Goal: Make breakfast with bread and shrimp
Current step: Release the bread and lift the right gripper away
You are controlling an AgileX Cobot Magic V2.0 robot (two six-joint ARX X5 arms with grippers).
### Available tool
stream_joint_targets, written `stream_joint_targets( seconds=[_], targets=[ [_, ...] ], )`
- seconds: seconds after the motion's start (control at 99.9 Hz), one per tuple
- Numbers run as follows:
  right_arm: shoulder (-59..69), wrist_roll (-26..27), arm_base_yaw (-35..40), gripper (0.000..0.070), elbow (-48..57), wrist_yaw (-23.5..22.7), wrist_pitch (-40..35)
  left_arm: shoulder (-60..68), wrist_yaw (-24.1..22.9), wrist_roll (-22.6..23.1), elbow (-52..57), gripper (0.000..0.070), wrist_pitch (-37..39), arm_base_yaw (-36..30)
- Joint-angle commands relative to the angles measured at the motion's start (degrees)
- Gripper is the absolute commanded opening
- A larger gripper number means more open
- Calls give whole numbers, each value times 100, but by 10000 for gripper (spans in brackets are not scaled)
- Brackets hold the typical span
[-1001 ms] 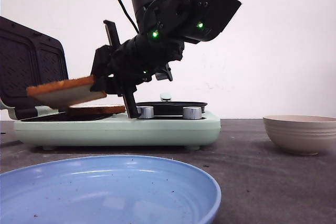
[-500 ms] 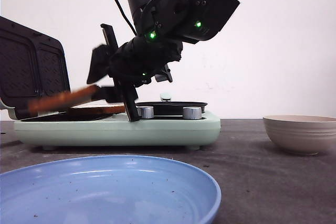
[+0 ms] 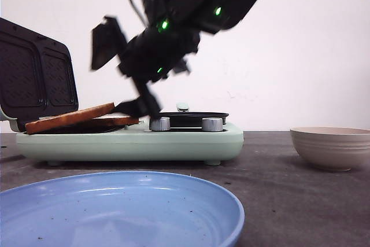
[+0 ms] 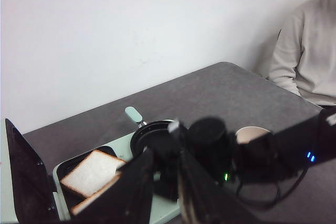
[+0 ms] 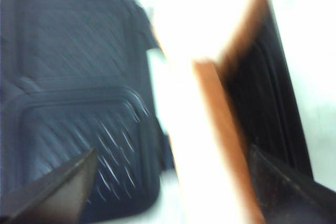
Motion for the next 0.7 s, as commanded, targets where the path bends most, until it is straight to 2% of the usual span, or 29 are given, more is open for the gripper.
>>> stream_joint_targets(
  seconds=[0.0, 0.12, 0.18, 0.21, 0.24, 0.33, 0.43, 0.54, 0.62, 0.69],
  targets=[
    [-114, -549, -83, 560, 92, 136, -129, 13, -4, 13, 94, 3, 48, -31],
    [-269, -940, -223, 556, 92, 90, -380, 13, -7, 17, 94, 3, 48, -31],
    [-365, -1154, -315, 499, 92, -57, -398, 13, -7, 46, 94, 3, 48, -31],
    [-433, -1329, -367, 437, 92, -114, -398, 13, -7, 59, 94, 3, 46, -31],
    [-525, -1587, -422, 347, 92, -175, -398, 11, -7, 63, 94, 3, 37, -31],
    [-901, -2728, -525, 0, 92, -179, -426, -13, -26, 157, 94, 3, -66, -31],
    [-1523, -4232, -592, 1, 92, 66, -739, -35, -166, 186, 94, 3, -197, -31],
    [-2365, -5956, -538, 1, 92, 1091, -1698, -79, -184, 210, 94, 3, -271, -31],
    [-2896, -6699, -481, 1, 74, 1565, -2404, -98, -186, 243, 94, 3, -295, -31],
    [-3314, -6881, -505, 1, 24, 1641, -2948, -101, -208, 269, 94, 3, -304, -31]
  ],
)
